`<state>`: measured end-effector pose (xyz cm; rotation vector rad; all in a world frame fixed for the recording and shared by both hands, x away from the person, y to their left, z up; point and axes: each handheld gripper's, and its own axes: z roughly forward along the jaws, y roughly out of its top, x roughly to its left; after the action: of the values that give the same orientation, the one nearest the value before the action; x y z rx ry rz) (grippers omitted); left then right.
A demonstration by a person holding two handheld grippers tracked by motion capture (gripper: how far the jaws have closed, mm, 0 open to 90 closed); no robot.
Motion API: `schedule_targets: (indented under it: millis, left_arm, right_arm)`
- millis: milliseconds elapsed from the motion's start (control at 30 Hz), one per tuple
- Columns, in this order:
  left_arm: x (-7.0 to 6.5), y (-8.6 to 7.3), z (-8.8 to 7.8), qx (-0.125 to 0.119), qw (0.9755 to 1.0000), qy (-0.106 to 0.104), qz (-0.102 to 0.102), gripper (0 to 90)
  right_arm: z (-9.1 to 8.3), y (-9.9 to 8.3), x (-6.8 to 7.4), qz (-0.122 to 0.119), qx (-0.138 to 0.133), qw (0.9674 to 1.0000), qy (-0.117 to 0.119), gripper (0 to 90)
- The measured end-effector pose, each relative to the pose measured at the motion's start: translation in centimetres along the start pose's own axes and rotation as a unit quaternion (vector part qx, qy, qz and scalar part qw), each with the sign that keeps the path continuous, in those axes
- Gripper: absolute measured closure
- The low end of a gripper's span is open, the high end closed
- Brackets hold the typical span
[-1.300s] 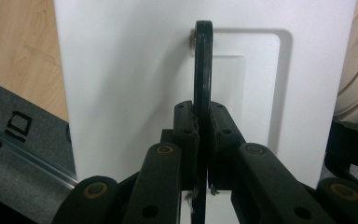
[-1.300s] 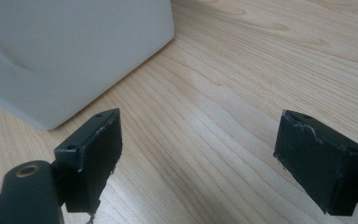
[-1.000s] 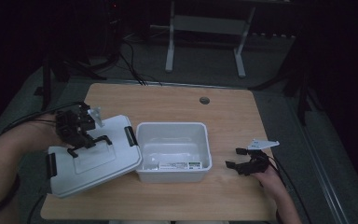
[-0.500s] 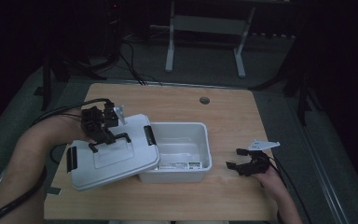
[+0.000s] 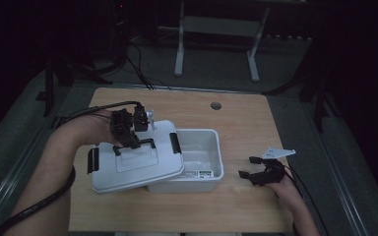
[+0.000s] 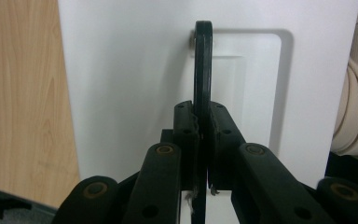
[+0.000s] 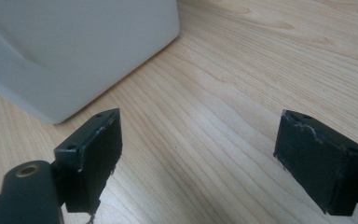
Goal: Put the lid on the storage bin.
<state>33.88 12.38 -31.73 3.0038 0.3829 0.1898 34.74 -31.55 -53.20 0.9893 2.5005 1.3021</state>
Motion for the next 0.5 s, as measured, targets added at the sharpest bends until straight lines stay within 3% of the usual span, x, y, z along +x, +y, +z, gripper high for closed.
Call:
schedule_targets:
  millis: [500]
  left_arm:
    - [-0.2,5.1,0.8,0.002,0.9991,0.0,0.042,83.7]
  right_arm:
    - [-0.2,-0.2,0.0,0.001,0.001,1.0,0.0,14.7]
